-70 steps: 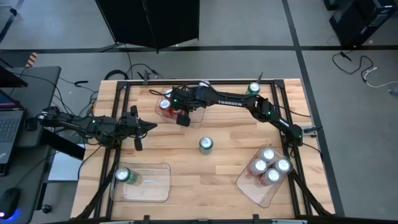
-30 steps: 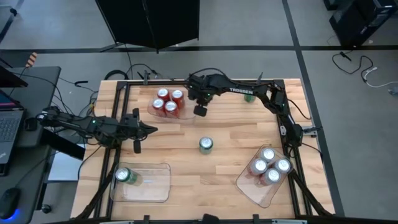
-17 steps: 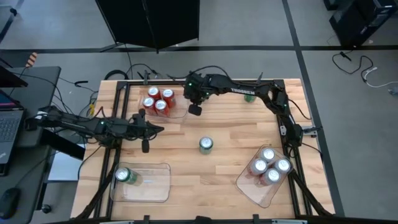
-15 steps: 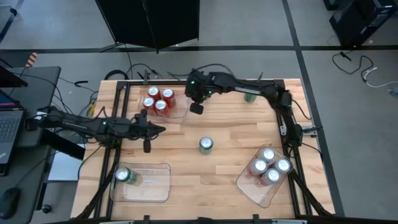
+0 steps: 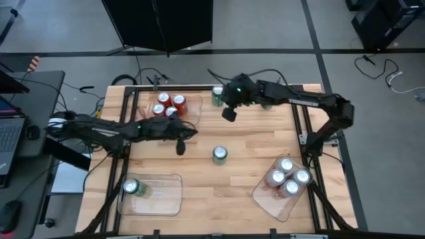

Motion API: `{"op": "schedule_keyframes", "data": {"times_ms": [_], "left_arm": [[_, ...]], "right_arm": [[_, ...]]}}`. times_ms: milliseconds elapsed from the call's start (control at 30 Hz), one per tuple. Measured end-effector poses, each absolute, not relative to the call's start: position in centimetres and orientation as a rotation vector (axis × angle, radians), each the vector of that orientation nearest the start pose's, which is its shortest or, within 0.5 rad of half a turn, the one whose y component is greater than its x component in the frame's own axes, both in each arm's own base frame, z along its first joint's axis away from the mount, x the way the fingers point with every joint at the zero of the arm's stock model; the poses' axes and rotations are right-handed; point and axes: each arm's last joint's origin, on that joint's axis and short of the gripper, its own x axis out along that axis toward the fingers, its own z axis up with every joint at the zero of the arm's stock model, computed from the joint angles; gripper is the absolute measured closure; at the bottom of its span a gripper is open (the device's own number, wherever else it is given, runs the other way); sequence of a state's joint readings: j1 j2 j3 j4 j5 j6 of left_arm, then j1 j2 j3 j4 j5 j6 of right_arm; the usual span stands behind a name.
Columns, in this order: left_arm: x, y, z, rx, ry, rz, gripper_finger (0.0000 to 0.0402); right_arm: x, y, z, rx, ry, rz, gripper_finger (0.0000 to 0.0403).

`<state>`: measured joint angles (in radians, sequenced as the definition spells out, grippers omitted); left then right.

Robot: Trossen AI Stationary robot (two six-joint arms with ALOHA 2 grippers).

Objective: Sort soda cans
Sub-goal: Move the transparent bin with sorted red soda cans to the top left

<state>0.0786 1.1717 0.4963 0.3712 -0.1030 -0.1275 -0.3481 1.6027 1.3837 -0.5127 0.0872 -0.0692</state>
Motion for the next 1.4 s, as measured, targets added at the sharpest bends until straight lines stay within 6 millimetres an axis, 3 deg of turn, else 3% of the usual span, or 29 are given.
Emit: {"op": "schedule_keyframes", "data": {"times_ms": [233, 500, 767, 1133, 1400], "left_arm": [[28.6, 4.9, 20.3, -0.062, 0.431, 0.277, 0.0401], [30.6, 9.4, 18.5, -0.078, 0.567, 0.462, 0.0401], [29.3, 11.6, 18.3, -0.053, 0.630, 0.679, 0.0401], [27.3, 13.9, 17.4, -0.077, 0.709, 0.786, 0.0401], [25.4, 14.5, 18.5, -0.073, 0.703, 0.820, 0.0401]], "right_arm": [[30.0, -11.1, 27.7, 0.103, 0.655, -0.425, 0.0403], [28.0, -10.1, 26.7, 0.114, 0.625, -0.437, 0.0403], [27.3, -9.8, 26.2, 0.117, 0.630, -0.452, 0.0403], [27.3, -9.8, 26.2, 0.117, 0.630, -0.452, 0.0403], [27.4, -9.5, 26.2, 0.112, 0.632, -0.441, 0.0403]]}}
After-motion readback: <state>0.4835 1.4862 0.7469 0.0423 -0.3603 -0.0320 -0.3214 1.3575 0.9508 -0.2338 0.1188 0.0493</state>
